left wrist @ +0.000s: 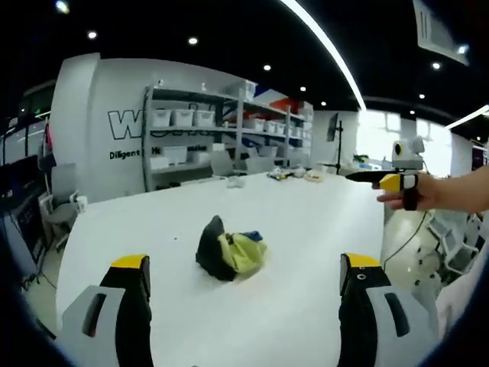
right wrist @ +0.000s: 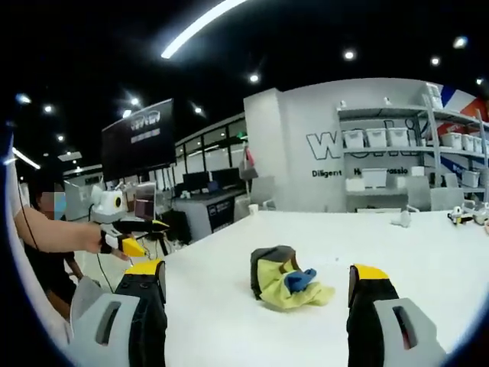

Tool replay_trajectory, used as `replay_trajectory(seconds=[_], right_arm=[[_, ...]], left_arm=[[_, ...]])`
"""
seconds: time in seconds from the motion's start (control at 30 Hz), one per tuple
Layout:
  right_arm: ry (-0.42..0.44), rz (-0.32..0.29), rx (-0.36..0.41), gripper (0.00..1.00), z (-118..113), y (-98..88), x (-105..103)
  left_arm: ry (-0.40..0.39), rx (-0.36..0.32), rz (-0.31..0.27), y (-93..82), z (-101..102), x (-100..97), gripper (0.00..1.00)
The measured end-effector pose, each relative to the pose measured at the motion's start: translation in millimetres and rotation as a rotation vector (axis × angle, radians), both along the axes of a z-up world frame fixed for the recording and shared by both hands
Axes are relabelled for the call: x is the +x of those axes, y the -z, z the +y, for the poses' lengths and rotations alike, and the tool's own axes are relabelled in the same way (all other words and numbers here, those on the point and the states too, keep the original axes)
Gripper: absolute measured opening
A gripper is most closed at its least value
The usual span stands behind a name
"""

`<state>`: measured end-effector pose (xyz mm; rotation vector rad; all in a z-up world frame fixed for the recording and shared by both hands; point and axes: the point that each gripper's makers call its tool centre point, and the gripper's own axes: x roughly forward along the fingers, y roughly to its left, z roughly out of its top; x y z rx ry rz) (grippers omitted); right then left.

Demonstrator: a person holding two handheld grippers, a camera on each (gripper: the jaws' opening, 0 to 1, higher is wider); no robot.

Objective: Fold the garment on the visible template until the final outline fits inside the template.

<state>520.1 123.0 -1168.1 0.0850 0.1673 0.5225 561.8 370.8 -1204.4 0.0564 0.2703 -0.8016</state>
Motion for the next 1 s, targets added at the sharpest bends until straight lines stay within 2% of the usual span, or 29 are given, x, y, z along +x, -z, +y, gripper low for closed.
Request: replay_trajectory(seconds=[0.1,0.17,0.23,0.27,0.33,0.37,0.4,0.5,0.63,0.77,1.0], right_arm=[[-0.015,0.018,0.008,0.99,1.7,10.3,4.0],[-0.018,0.058,0.020,0.99,2.6,15.0,4.4],[-0.021,0.011,0.021,0.99,1.8,6.7,5.0],[-0.021,0.015,0.026,0.99,0.3,8.8,4.8],[-0.022,0.059,0.033,0.99,-0.9,16.8,4.4],[-0.028,0.058,0.019,0.99,-1.6,17.8,4.7],[-0.031,0.054,0.011,0.99,-2.3,16.3,4.2],[-0.020,0.037,0.018,0.99,-9.4,7.4,6.4],[-0.022,0.042,0.002,0.99,-8.0,6.5,8.4],[-0.026,0.041,-0.010,0.98,-2.7,3.8,10.4],[-0.013,0.026,-0.021,0.97,-10.3,-8.4,24.0]], left_arm=[[-0.022,0.007,-0.003,2.3,13.8,-2.1,0.99],[-0.057,-0.030,0.045,6.1,20.2,0.1,0.99],[-0.041,-0.020,0.026,7.7,15.8,3.6,0.99],[-0.040,-0.010,0.024,9.1,13.9,5.9,0.99],[-0.046,-0.035,0.033,5.8,9.3,8.5,0.99],[-0.045,-0.061,0.014,-0.7,5.1,7.5,0.99],[-0.037,-0.059,0.012,-1.4,2.0,6.2,0.99],[-0.007,-0.019,0.010,2.7,-5.3,8.9,0.99],[-0.006,-0.061,-0.002,-10.0,-8.4,18.9,0.99],[0.020,-0.053,-0.009,-12.0,-21.4,24.6,0.99],[0.069,-0.027,-0.001,-8.2,-48.3,36.3,0.98]])
